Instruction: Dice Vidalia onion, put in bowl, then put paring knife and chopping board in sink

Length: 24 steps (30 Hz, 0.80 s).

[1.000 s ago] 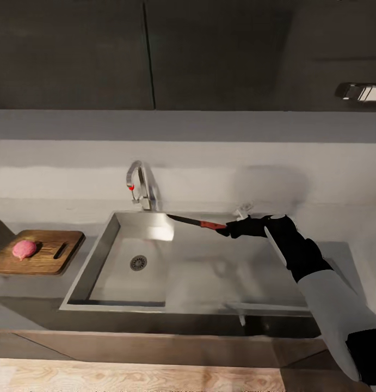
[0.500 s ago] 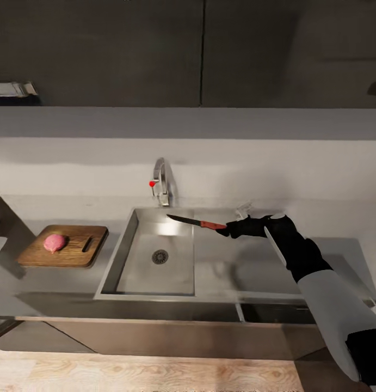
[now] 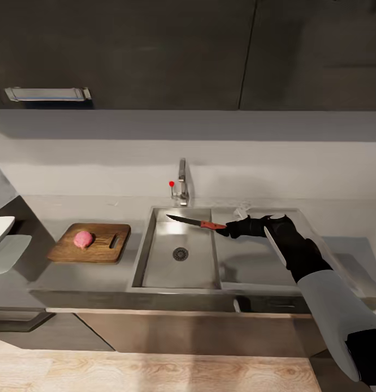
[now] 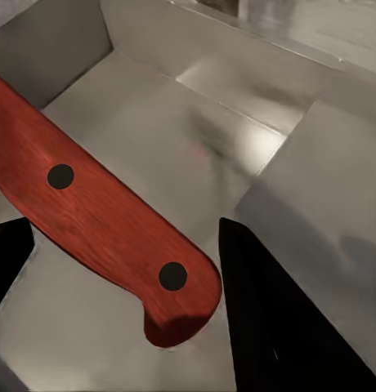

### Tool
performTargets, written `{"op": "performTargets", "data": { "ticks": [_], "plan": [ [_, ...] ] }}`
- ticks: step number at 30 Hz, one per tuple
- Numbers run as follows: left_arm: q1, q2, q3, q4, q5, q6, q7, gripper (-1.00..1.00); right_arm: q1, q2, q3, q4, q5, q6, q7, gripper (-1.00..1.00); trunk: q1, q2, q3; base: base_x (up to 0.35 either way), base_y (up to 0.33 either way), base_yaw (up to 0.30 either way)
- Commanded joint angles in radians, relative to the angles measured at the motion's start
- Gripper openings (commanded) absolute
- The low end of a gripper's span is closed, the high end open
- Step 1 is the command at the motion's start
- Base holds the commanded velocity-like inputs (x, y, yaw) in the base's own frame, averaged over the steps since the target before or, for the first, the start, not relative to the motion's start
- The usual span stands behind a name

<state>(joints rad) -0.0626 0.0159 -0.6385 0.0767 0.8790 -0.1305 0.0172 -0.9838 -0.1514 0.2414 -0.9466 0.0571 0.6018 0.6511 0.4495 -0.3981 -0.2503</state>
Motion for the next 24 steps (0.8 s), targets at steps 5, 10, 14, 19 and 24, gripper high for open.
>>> {"op": "performTargets", "data": {
  "ticks": [5,10,14,19,24],
  "plan": [
    [-0.001,0.005,-0.006,0.002,0.001,-0.003,0.001,1.00,-0.001,0.000,0.001,0.000,0.003,0.005,0.005,-1.00,0.001,-0.002,0.006,-0.011,0.284,0.000],
    [-0.001,0.008,-0.007,0.002,0.000,-0.003,0.001,1.00,-0.001,0.000,0.001,0.000,0.003,0.005,0.005,-1.00,0.001,-0.002,0.014,-0.001,0.290,0.000],
    [-0.001,0.010,-0.008,0.002,0.000,-0.003,0.001,1.00,-0.001,0.000,0.000,0.000,0.003,0.005,0.005,-1.00,0.001,-0.002,0.020,0.000,0.290,0.000],
    [0.000,0.010,-0.009,0.002,0.000,-0.003,0.001,1.00,-0.001,-0.002,0.000,0.000,0.004,0.004,0.005,-1.00,0.001,-0.002,0.028,0.000,0.290,0.000],
    [0.000,0.012,-0.009,0.002,-0.001,-0.003,0.001,1.00,-0.001,-0.002,0.001,0.001,0.004,0.004,0.005,-1.00,0.001,-0.002,0.036,0.000,0.290,0.000]
  ]
}}
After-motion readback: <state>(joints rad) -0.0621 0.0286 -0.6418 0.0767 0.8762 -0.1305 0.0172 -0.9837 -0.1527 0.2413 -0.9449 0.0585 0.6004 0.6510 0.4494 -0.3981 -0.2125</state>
